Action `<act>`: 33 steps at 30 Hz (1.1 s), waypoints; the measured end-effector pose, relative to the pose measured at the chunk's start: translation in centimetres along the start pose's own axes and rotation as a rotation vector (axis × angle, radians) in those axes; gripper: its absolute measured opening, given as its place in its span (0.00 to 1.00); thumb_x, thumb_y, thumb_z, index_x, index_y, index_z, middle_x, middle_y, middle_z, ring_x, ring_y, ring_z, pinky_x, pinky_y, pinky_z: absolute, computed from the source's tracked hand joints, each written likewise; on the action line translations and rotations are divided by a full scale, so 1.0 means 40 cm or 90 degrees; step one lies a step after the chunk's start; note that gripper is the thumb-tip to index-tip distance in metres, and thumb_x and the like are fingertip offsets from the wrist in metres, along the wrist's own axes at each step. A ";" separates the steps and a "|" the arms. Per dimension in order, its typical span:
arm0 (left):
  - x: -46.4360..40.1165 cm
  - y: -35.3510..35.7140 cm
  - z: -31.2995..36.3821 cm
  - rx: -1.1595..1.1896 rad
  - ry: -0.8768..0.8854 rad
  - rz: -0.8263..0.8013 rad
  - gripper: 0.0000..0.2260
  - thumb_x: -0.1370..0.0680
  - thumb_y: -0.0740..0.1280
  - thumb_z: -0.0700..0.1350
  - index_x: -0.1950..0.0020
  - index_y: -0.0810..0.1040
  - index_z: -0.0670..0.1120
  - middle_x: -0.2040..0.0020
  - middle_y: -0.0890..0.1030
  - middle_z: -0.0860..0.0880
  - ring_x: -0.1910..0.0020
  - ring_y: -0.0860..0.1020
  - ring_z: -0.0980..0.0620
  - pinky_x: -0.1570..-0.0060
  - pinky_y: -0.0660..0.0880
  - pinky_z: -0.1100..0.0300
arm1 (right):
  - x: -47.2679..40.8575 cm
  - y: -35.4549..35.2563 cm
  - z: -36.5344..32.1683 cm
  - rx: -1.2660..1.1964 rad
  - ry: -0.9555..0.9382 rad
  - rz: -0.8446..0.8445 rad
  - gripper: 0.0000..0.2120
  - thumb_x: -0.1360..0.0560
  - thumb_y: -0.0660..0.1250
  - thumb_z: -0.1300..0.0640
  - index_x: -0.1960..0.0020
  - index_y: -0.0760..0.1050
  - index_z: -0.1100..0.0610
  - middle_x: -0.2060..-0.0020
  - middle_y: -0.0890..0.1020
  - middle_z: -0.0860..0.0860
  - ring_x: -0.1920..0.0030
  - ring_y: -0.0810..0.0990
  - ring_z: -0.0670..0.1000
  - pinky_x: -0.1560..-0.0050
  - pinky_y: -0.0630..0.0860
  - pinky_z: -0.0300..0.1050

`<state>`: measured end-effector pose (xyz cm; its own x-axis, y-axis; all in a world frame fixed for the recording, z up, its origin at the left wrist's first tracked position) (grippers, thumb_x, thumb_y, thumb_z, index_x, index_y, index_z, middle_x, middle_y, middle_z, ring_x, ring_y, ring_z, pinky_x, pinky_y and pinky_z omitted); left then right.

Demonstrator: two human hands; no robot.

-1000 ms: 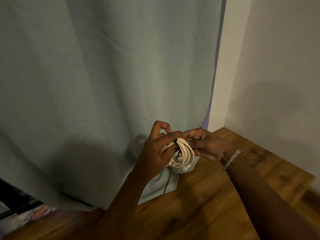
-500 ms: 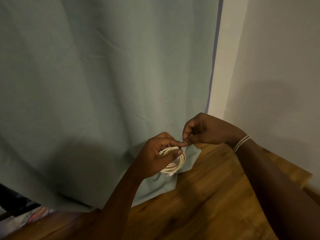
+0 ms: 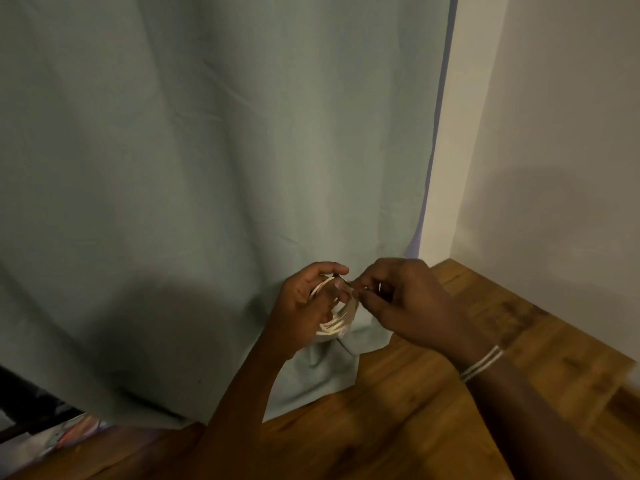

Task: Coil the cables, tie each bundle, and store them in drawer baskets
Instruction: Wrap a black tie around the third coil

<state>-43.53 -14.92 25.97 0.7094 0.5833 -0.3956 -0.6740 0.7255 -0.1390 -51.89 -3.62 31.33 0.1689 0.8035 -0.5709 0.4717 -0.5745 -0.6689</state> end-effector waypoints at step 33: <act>0.084 0.073 0.164 -0.310 0.329 0.003 0.10 0.25 0.69 0.47 0.48 0.83 0.43 0.43 0.72 0.50 0.56 0.81 0.52 0.57 0.80 0.66 | 0.062 0.169 0.102 -0.860 0.302 -0.281 0.15 0.23 0.60 0.65 0.45 0.83 0.61 0.53 0.86 0.57 0.57 0.86 0.50 0.56 0.83 0.40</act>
<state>-41.74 -8.45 30.20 0.5989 0.2503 -0.7607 -0.7779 0.4075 -0.4784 -51.83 -6.15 23.46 -0.0634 0.9958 -0.0658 0.9362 0.0822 0.3418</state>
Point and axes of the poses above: each hand's wrist, its own x-axis away from the middle knuckle, its own y-axis out of the palm, z = x × y, the point moved 10 cm from there along -x, towards the middle knuckle
